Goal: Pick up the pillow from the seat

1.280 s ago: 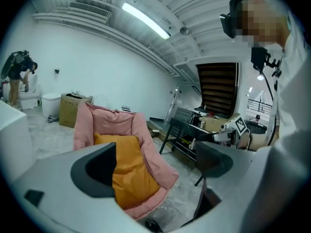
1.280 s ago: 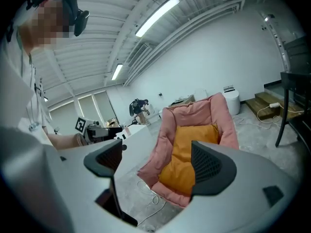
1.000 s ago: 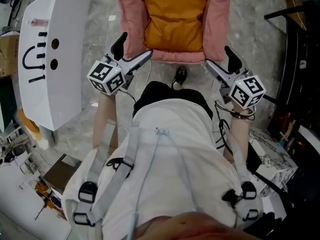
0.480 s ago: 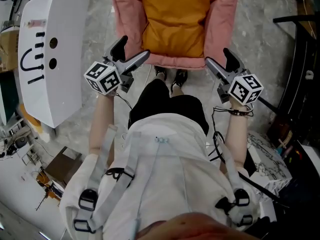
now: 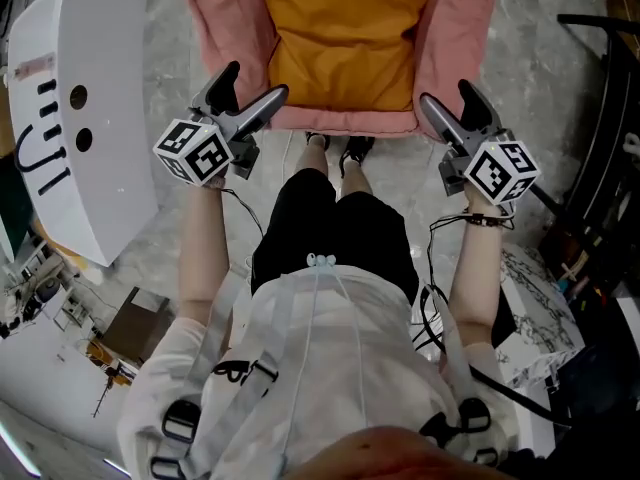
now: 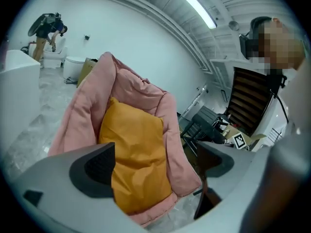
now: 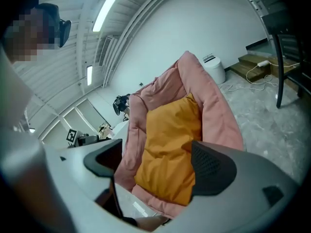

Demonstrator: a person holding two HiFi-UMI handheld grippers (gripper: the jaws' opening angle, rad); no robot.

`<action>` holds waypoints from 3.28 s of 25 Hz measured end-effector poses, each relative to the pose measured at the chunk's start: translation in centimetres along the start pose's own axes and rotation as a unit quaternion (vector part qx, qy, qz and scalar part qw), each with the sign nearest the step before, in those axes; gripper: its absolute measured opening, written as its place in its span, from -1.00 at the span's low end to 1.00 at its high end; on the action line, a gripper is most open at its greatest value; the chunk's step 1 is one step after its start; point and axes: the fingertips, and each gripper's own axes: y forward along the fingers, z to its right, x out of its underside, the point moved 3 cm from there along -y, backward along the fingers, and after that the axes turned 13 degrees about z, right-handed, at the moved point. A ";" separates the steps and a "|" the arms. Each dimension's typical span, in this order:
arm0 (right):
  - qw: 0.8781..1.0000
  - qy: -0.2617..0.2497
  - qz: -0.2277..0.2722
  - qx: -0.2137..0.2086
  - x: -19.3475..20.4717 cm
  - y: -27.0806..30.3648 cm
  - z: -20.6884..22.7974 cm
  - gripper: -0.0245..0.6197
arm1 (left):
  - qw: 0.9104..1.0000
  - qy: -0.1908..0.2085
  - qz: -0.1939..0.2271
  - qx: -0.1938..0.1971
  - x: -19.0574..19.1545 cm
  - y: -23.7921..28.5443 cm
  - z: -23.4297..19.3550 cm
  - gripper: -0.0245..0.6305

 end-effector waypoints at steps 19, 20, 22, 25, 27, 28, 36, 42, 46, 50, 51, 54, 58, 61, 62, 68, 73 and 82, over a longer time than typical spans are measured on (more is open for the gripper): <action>0.997 0.026 -0.047 0.048 6.2 9.5 8.4 0.40 | 0.996 -0.053 -0.074 -0.006 6.6 9.3 -9.9 0.71; 0.997 0.026 -0.045 0.052 6.2 10.1 8.6 0.39 | 0.995 -0.056 -0.078 -0.008 6.8 9.5 -10.5 0.72; 0.997 0.030 -0.049 0.055 6.6 11.3 9.2 0.40 | 0.994 -0.060 -0.087 -0.013 7.4 9.8 -11.6 0.72; 0.996 0.039 -0.056 0.057 7.1 12.5 10.1 0.39 | 0.992 -0.067 -0.102 -0.017 8.5 10.6 -12.9 0.72; 0.996 0.044 -0.060 0.058 7.5 13.7 10.5 0.39 | 0.991 -0.071 -0.112 -0.019 9.1 11.2 -13.9 0.72; 0.995 0.046 -0.066 0.058 7.9 14.4 10.6 0.40 | 0.990 -0.074 -0.117 -0.020 9.4 11.5 -14.4 0.73; 0.991 0.041 -0.111 0.064 10.3 17.0 12.4 0.40 | 0.983 -0.097 -0.154 -0.006 11.9 14.2 -16.2 0.74; 0.989 0.038 -0.138 0.032 10.9 18.6 12.6 0.40 | 0.980 -0.107 -0.168 -0.003 13.3 15.5 -17.2 0.74; 0.988 0.042 -0.146 0.012 11.2 19.6 12.8 0.40 | 0.978 -0.120 -0.170 -0.005 14.1 15.9 -17.9 0.75; 0.984 0.043 -0.170 0.004 11.5 20.3 13.2 0.40 | 0.977 -0.126 -0.170 0.001 14.5 16.6 -18.1 0.75; 0.983 0.041 -0.177 0.006 11.6 20.5 13.4 0.40 | 0.977 -0.127 -0.170 0.004 14.6 16.7 -18.2 0.75; 0.981 0.033 -0.193 0.009 12.2 21.8 13.8 0.42 | 0.976 -0.129 -0.175 0.010 15.1 17.0 -18.7 0.75; 0.979 0.031 -0.203 0.006 12.8 22.7 14.3 0.42 | 0.976 -0.128 -0.175 0.009 15.7 17.4 -19.4 0.76; 0.978 0.030 -0.206 0.002 13.0 23.2 14.5 0.42 | 0.976 -0.130 -0.173 0.009 16.1 17.8 -19.7 0.76; 0.978 0.030 -0.207 0.000 13.1 23.4 14.5 0.42 | 0.976 -0.131 -0.173 0.009 16.2 17.9 -19.8 0.76; 0.979 0.033 -0.202 -0.007 13.6 23.8 15.6 0.42 | 0.978 -0.127 -0.164 0.005 17.0 18.9 -19.8 0.76; 0.980 0.039 -0.193 -0.010 14.0 24.4 15.1 0.41 | 0.976 -0.138 -0.168 -0.001 17.2 18.6 -20.6 0.76; 0.978 0.051 -0.201 -0.015 14.5 24.1 15.8 -0.05 | 0.974 -0.130 -0.184 -0.015 18.3 19.4 -20.6 0.59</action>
